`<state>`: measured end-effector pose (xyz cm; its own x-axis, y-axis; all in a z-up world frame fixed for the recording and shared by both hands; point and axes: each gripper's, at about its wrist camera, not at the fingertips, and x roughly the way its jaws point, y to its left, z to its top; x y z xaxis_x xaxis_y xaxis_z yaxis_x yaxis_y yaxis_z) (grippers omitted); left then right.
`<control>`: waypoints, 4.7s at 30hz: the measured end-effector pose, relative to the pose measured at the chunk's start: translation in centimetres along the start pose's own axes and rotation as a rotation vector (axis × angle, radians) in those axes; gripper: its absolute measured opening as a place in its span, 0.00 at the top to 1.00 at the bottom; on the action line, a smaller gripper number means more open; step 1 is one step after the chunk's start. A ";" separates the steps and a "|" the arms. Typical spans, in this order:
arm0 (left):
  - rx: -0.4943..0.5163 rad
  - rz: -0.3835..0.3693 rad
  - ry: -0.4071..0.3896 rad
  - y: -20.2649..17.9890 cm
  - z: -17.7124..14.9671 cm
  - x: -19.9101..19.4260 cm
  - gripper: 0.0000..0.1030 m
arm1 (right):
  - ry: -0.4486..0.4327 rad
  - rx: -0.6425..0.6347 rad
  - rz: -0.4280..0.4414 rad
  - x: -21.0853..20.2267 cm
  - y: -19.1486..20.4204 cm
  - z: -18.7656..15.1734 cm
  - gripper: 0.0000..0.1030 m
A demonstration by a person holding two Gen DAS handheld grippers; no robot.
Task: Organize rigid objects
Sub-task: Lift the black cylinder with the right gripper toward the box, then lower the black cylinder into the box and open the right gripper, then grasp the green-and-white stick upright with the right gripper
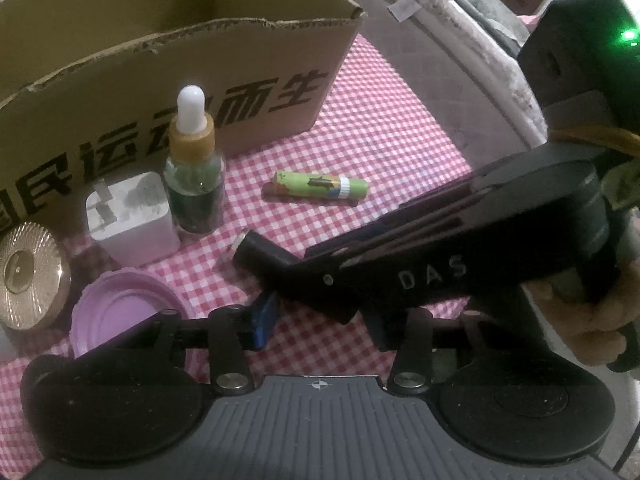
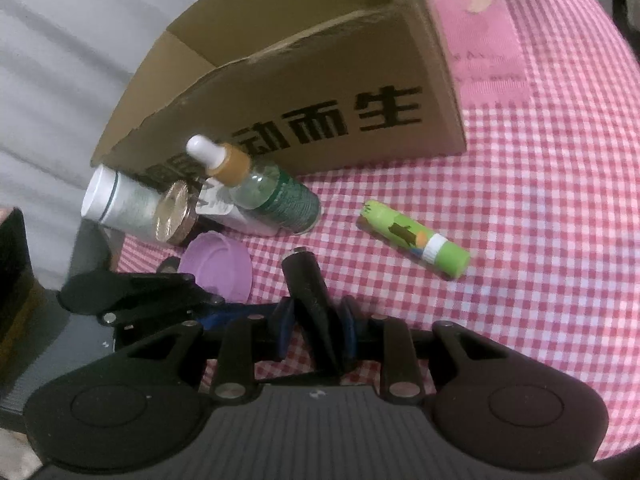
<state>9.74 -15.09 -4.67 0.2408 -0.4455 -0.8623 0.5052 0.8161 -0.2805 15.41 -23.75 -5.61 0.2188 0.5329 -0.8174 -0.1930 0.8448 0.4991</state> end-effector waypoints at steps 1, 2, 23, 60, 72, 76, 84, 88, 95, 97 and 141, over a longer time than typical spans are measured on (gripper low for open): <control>0.000 0.001 0.003 0.0 -0.1 0.0 0.60 | -0.001 -0.013 -0.007 0.2 0.4 -0.2 0.76; 0.002 0.001 0.004 -0.1 -0.2 -0.1 0.61 | 0.004 -0.016 -0.008 0.2 0.4 -0.2 0.76; 0.088 0.114 -0.052 -1.6 -1.1 0.0 0.67 | -0.074 0.124 0.058 -3.7 -1.6 -3.3 0.77; -0.060 0.307 -0.074 15.4 8.4 -7.9 0.66 | 0.114 0.022 0.198 5.1 9.1 18.6 0.78; -0.041 0.340 -0.173 14.4 7.3 -10.5 0.55 | 0.115 0.029 0.226 5.9 8.4 19.2 0.77; -0.043 0.315 -0.256 13.1 6.4 -13.1 0.54 | 0.003 -0.017 0.236 1.4 8.4 17.6 0.76; 0.003 0.173 -0.411 7.4 2.9 -16.6 0.45 | -0.245 -0.110 0.242 -11.1 7.9 8.5 0.44; 0.052 0.078 -0.400 4.5 1.2 -15.0 0.45 | -0.321 -0.108 0.218 -14.7 6.4 3.1 0.44; 0.110 -0.057 -0.289 1.4 0.1 -8.7 0.45 | -0.306 0.004 0.209 -16.5 1.3 -3.9 0.47; 0.126 -0.060 -0.238 0.9 0.5 -6.6 0.45 | -0.281 0.050 0.214 -15.5 -0.5 -4.6 0.54; 0.169 0.050 -0.082 -0.9 1.5 2.0 0.79 | -0.098 0.135 0.097 -3.7 -6.9 -2.4 0.85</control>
<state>10.94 -17.28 -5.51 0.3324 -0.4403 -0.8341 0.6213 0.7675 -0.1576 13.68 -31.64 -6.69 0.2988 0.6090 -0.7347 -0.0887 0.7843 0.6140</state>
